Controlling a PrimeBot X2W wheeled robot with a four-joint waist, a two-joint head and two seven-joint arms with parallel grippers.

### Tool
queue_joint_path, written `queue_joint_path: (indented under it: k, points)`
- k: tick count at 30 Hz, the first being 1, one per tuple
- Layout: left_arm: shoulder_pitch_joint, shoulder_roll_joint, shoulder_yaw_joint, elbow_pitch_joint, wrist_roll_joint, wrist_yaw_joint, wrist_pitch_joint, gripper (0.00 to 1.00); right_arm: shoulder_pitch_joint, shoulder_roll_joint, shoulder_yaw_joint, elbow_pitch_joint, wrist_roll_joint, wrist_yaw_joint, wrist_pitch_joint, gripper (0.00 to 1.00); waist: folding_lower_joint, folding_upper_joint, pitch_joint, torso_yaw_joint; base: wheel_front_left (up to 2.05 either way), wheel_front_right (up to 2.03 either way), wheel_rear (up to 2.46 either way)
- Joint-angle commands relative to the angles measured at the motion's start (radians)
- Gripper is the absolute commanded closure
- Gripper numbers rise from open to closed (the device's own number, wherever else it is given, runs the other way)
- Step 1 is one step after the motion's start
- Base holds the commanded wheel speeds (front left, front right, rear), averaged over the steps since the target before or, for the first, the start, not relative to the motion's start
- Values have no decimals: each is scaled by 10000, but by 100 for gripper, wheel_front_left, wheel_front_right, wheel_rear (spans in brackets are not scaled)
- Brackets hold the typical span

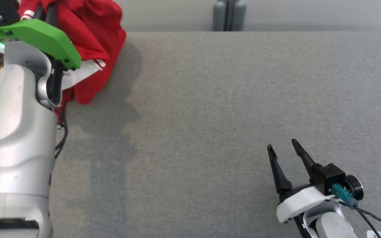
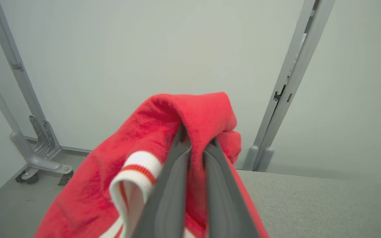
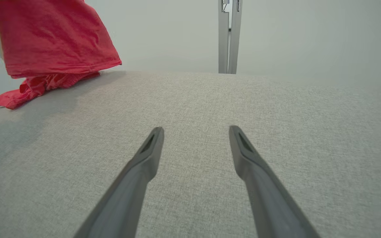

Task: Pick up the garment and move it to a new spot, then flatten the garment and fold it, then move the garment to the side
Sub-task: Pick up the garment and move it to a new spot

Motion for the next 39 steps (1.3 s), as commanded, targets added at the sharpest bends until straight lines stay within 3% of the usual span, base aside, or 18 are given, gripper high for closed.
queue_joint_path:
  k: [1,9,13,15,20,27,31,32,33,34,39]
  points:
    - [462,-80,-9,-740,-135,59,496,100,188,-28,4,-19,133,-10,-34,0,0,-1,-635,-621,0,0,0]
    - [3095,-204,-267,-7632,-1225,883,4267,100,503,-25,17,-27,387,-10,-34,0,0,-1,-606,-1505,0,0,0]
    - [3976,-363,-625,-10003,-1654,1278,5461,100,380,-23,41,-66,539,-10,-34,0,0,-1,-386,-1947,0,0,0]
    - [4265,-416,-883,-10531,-1547,1463,5772,100,225,-23,106,-80,647,-10,-34,0,0,-1,-267,-2194,0,0,0]
    - [4708,-785,-1880,-10189,-1226,1620,5867,100,33,-28,278,-110,904,-10,-34,0,0,-1,-66,-2759,0,0,0]
    - [4426,-1227,-3372,-7362,-532,1572,4746,100,-239,-23,562,-58,1076,-10,-33,0,0,-1,259,-3556,0,0,0]
    - [4122,-1350,-3856,-5832,-1697,2079,3328,100,-297,-21,688,6,1153,-10,-34,0,0,-1,329,-3899,0,0,0]
    - [4010,-1377,-4098,-5618,-2339,2252,2694,86,-287,-18,740,24,1163,-8,-34,0,0,-1,342,-3975,0,0,0]
    - [4006,-1363,-4271,-5442,-3039,2404,2209,65,-279,-21,768,46,1155,-8,-34,0,0,-1,353,-4034,0,0,0]
    - [3952,-1349,-4602,-5207,-3737,2515,1628,0,-264,-24,781,66,1164,-10,-34,0,0,-1,357,-4079,0,0,0]
    - [3400,-1337,-6090,-4175,-5424,2202,-507,0,-186,-21,756,136,1156,-10,-34,0,0,-1,387,-4087,0,0,0]
